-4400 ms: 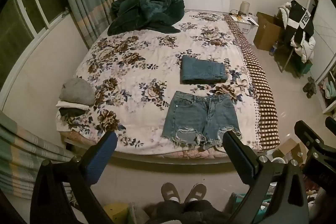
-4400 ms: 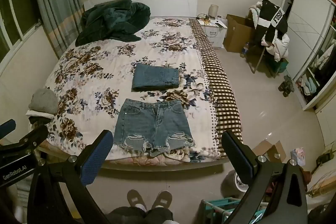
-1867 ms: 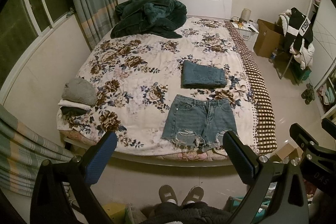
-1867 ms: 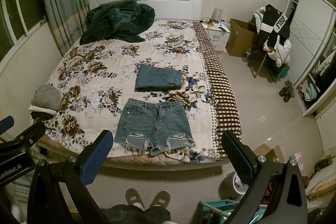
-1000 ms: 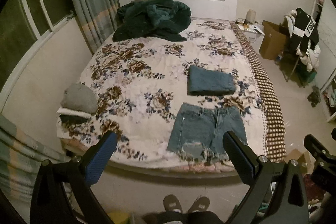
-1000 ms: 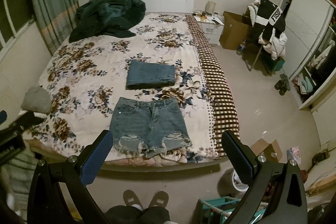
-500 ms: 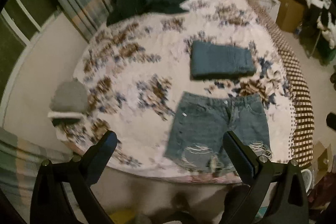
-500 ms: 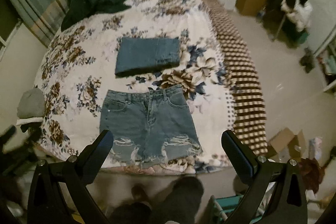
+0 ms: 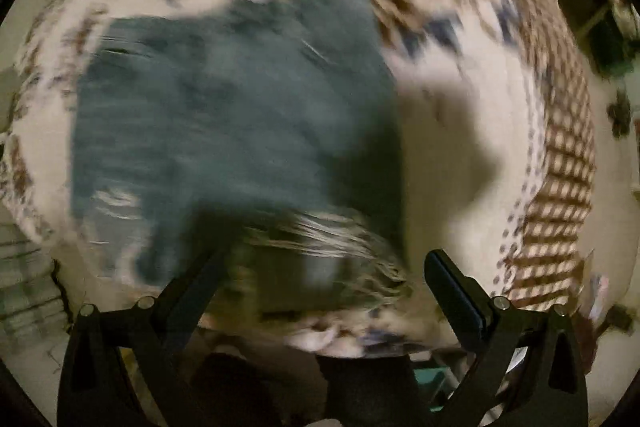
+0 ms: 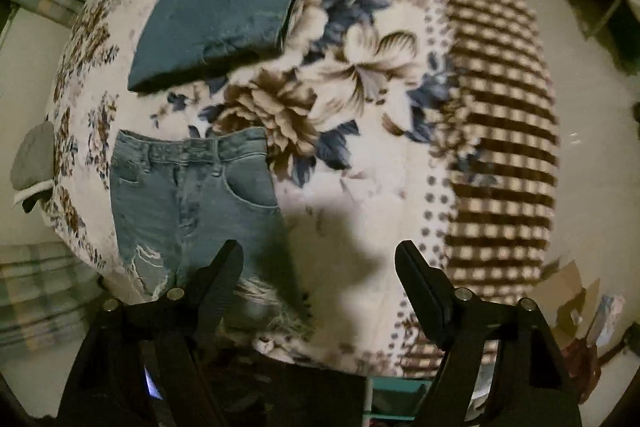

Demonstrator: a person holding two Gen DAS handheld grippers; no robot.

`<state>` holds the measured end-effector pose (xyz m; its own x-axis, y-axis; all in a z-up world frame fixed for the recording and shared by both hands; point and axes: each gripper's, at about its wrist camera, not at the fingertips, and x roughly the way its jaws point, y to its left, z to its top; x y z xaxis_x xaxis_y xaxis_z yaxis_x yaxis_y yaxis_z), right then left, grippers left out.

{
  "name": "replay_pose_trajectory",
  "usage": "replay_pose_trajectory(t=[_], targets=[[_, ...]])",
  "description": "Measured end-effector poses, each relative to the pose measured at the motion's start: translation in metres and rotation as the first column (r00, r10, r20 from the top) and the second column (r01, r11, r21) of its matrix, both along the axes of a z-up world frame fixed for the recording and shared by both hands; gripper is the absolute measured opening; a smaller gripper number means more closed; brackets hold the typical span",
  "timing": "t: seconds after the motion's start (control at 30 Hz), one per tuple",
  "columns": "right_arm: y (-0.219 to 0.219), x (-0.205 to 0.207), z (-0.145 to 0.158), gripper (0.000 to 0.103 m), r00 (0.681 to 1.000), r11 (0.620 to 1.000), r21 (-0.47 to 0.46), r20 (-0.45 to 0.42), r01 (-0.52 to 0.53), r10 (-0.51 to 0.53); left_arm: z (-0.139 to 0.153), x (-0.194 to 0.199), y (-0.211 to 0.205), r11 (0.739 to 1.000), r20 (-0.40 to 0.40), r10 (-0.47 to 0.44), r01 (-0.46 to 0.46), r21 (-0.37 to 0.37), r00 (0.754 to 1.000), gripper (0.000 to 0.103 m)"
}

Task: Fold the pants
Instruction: 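Lower both tools to the shorts' frayed leg hems and close both grippers, then lift the hems with both grippers and carry them over toward the waistband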

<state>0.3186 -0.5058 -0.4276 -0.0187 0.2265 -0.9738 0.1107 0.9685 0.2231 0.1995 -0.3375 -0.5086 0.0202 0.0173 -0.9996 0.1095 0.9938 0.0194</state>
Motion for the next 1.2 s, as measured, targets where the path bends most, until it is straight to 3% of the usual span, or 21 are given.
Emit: replay_pose_trajectory(t=[0.17,0.2,0.27,0.37,0.4,0.43,0.5,0.53,0.6,0.7,0.83,0.97,1.2], targets=[[0.027,0.024,-0.067,0.081,0.996,0.993,0.097,-0.062,-0.062,0.068,-0.066,-0.013,-0.039,0.998,-0.065,-0.03,0.034,0.059,0.997,0.103],[0.034,0.029,-0.08,0.081,0.994,0.99,0.118,-0.069,-0.075,0.084,-0.075,-0.014,-0.039,0.997,-0.074,-0.019,0.024,0.067,0.997,0.097],[0.053,0.038,-0.107,0.081,0.989,0.983,0.15,-0.084,-0.108,0.121,-0.088,-0.015,-0.035,0.996,-0.084,0.016,-0.008,0.093,0.996,0.07],[0.08,0.052,-0.141,0.081,0.984,0.973,0.202,-0.116,-0.11,0.136,-0.088,-0.013,-0.025,0.997,-0.054,0.057,-0.054,0.054,0.997,0.045],[0.086,0.056,-0.151,0.081,0.983,0.971,0.218,-0.129,-0.102,0.132,-0.084,-0.012,-0.022,0.997,-0.036,0.061,-0.06,0.039,0.997,0.023],[0.092,0.061,-0.159,0.081,0.982,0.969,0.229,-0.14,-0.09,0.125,-0.079,-0.01,-0.018,0.997,-0.023,0.072,-0.072,0.019,0.997,0.01],[0.104,0.069,-0.175,0.079,0.982,0.968,0.243,-0.157,-0.063,0.103,-0.07,-0.007,-0.006,0.994,-0.01,0.104,-0.104,-0.013,0.994,0.008],[0.11,0.071,-0.179,0.074,0.982,0.964,0.26,-0.162,-0.053,0.097,-0.067,-0.006,-0.001,0.993,-0.004,0.116,-0.116,-0.024,0.993,0.007],[0.121,0.074,-0.179,0.026,0.983,0.964,0.257,-0.151,-0.066,0.108,-0.057,-0.004,0.011,0.99,0.011,0.133,-0.133,-0.045,0.991,0.007],[0.136,0.075,-0.163,0.01,0.985,0.968,0.232,-0.117,-0.097,0.127,-0.034,-0.001,0.031,0.984,0.046,0.166,-0.163,-0.07,0.985,0.006],[0.147,0.07,-0.127,0.007,0.988,0.967,0.237,-0.095,-0.093,0.118,0.005,0.003,0.069,0.968,0.086,0.229,-0.217,-0.128,0.97,0.006],[0.178,0.071,-0.083,0.006,0.991,0.967,0.233,-0.052,-0.107,0.122,0.051,0.002,0.127,0.935,0.122,0.328,-0.303,-0.186,0.937,0.006],[0.271,0.087,-0.033,0.006,0.98,0.953,0.23,0.021,-0.196,0.197,0.064,-0.01,0.239,0.861,0.161,0.491,-0.449,-0.24,0.856,0.006]])
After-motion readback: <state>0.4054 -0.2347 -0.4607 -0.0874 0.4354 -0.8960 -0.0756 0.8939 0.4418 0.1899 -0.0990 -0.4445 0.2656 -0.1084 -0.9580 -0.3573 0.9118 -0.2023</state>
